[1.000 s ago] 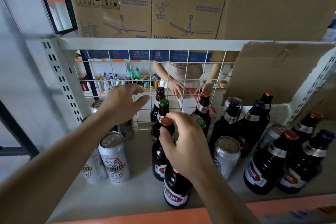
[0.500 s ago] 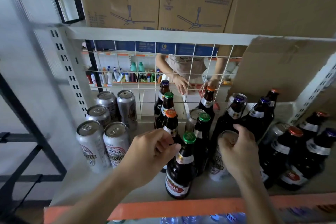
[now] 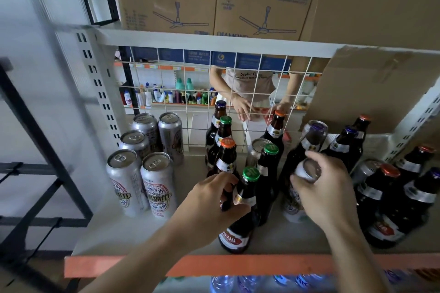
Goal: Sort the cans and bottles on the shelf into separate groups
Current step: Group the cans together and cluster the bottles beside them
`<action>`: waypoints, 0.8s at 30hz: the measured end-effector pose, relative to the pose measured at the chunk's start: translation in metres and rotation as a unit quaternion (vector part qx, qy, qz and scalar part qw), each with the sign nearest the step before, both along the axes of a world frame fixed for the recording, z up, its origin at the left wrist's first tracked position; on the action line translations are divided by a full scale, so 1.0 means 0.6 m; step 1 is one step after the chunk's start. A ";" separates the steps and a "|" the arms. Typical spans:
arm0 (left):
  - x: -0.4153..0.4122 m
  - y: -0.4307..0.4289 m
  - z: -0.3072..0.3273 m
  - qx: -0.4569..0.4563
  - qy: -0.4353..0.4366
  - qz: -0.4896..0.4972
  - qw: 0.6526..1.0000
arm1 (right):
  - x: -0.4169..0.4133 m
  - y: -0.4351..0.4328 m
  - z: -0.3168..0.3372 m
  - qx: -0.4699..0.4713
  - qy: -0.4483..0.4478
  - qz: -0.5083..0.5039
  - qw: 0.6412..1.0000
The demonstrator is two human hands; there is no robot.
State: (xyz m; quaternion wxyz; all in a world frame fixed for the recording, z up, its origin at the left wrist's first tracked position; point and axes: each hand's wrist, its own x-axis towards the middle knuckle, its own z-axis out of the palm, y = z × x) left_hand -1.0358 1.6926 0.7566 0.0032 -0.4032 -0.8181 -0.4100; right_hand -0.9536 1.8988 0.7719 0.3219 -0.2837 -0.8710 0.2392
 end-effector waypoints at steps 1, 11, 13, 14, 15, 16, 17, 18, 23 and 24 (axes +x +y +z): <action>0.000 0.001 0.000 -0.002 0.002 0.002 1.000 | 0.002 -0.005 0.020 0.016 0.019 -0.004 1.000; -0.002 -0.003 0.004 -0.020 -0.003 -0.008 1.000 | 0.002 -0.093 0.199 0.170 0.271 0.061 0.946; -0.003 -0.008 0.004 -0.022 -0.006 -0.006 1.000 | -0.009 -0.110 0.219 0.177 0.303 0.095 0.932; -0.005 -0.011 0.006 -0.021 -0.007 -0.001 1.000 | -0.014 -0.118 0.227 0.173 0.313 0.118 0.926; -0.007 -0.016 0.009 -0.015 -0.005 0.010 1.000 | -0.021 -0.127 0.233 0.166 0.318 0.144 0.922; -0.011 -0.023 0.017 -0.006 -0.003 0.030 1.000 | -0.028 -0.137 0.239 0.159 0.319 0.169 0.919; -0.016 -0.031 0.029 0.011 -0.001 0.060 0.998 | -0.036 -0.146 0.243 0.152 0.317 0.193 0.916; -0.022 -0.042 0.044 0.039 0.000 0.092 0.995 | -0.045 -0.156 0.245 0.145 0.312 0.215 0.914; -0.058 -0.090 0.144 0.157 0.038 0.101 0.982 | -0.090 -0.211 0.228 0.148 0.254 0.302 0.907; -0.063 -0.094 0.162 0.160 0.063 0.094 0.981 | -0.099 -0.222 0.220 0.148 0.239 0.317 0.906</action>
